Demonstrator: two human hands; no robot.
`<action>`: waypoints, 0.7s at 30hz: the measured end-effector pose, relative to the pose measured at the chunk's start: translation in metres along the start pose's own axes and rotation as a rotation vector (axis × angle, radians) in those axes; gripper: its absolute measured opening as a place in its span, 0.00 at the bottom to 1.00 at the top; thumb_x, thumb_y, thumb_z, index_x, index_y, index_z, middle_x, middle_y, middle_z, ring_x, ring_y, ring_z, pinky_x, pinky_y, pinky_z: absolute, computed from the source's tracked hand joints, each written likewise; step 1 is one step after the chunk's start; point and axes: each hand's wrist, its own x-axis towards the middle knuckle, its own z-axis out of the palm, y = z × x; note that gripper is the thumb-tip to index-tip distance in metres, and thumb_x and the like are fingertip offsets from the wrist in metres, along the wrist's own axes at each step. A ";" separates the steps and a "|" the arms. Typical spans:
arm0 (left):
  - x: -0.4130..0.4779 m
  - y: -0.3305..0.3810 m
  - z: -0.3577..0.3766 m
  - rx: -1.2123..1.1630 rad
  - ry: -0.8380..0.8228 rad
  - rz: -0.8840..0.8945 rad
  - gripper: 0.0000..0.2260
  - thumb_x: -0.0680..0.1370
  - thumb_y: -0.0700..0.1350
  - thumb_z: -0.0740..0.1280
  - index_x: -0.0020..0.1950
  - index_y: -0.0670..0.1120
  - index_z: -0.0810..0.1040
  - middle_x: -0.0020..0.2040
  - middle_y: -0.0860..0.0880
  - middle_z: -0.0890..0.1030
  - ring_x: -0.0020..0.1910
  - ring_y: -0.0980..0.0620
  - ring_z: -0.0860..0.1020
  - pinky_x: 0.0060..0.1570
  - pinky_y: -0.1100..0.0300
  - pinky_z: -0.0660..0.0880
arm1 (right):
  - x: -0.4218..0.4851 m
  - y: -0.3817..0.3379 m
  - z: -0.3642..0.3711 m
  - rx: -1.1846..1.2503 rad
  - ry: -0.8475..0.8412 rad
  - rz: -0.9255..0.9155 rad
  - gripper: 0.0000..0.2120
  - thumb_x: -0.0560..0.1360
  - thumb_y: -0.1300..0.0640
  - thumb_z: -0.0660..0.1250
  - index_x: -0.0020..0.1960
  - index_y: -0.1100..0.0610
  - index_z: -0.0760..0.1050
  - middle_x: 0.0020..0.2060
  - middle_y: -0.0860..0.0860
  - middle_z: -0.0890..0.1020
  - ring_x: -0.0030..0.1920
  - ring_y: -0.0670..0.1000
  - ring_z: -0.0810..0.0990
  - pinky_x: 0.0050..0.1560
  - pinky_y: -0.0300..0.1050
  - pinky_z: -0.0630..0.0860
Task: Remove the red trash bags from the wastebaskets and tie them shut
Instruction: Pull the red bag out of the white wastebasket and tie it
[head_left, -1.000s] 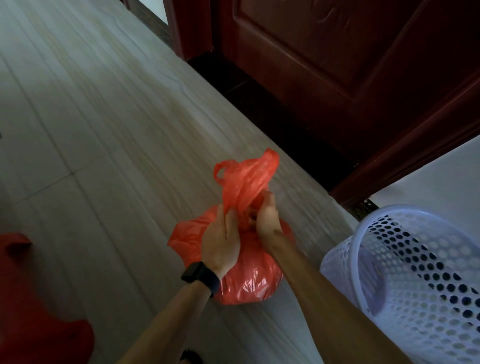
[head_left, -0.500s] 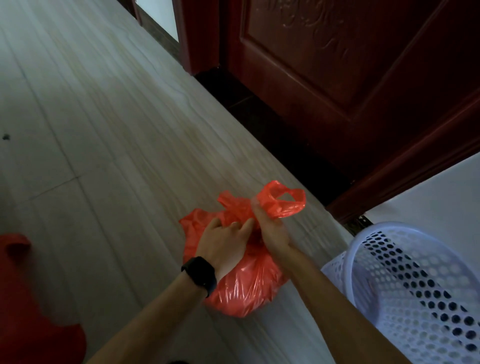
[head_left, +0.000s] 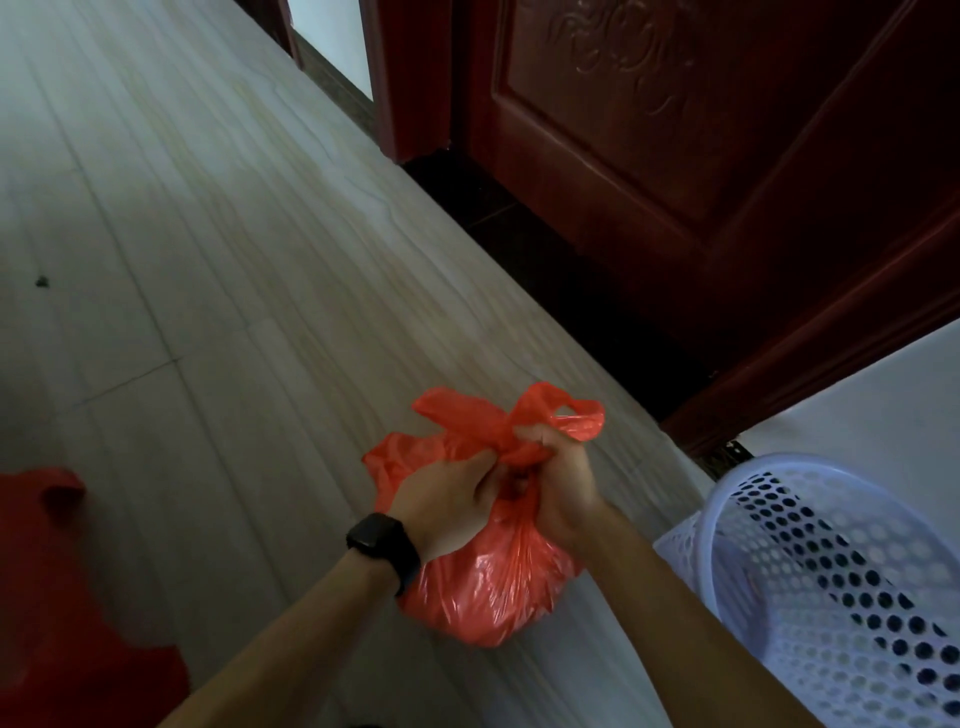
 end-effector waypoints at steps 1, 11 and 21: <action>0.000 0.002 0.002 0.030 0.022 0.011 0.09 0.83 0.52 0.55 0.52 0.51 0.72 0.43 0.50 0.82 0.42 0.46 0.81 0.36 0.55 0.69 | -0.002 -0.002 -0.001 -0.044 -0.050 -0.016 0.15 0.67 0.47 0.71 0.36 0.60 0.80 0.30 0.55 0.79 0.27 0.53 0.76 0.26 0.43 0.73; 0.001 0.010 0.012 0.089 0.095 0.110 0.09 0.82 0.53 0.56 0.58 0.52 0.72 0.47 0.52 0.83 0.45 0.49 0.81 0.41 0.57 0.68 | 0.016 -0.005 -0.006 -0.072 0.278 -0.007 0.13 0.76 0.43 0.69 0.45 0.53 0.81 0.33 0.54 0.83 0.32 0.54 0.81 0.36 0.47 0.79; 0.026 -0.005 -0.036 -1.046 -0.447 -0.630 0.20 0.77 0.40 0.60 0.24 0.48 0.73 0.20 0.52 0.68 0.18 0.56 0.64 0.22 0.64 0.62 | -0.022 -0.023 -0.023 -0.717 -0.208 -0.351 0.09 0.74 0.60 0.74 0.50 0.46 0.83 0.44 0.39 0.87 0.48 0.37 0.84 0.51 0.35 0.77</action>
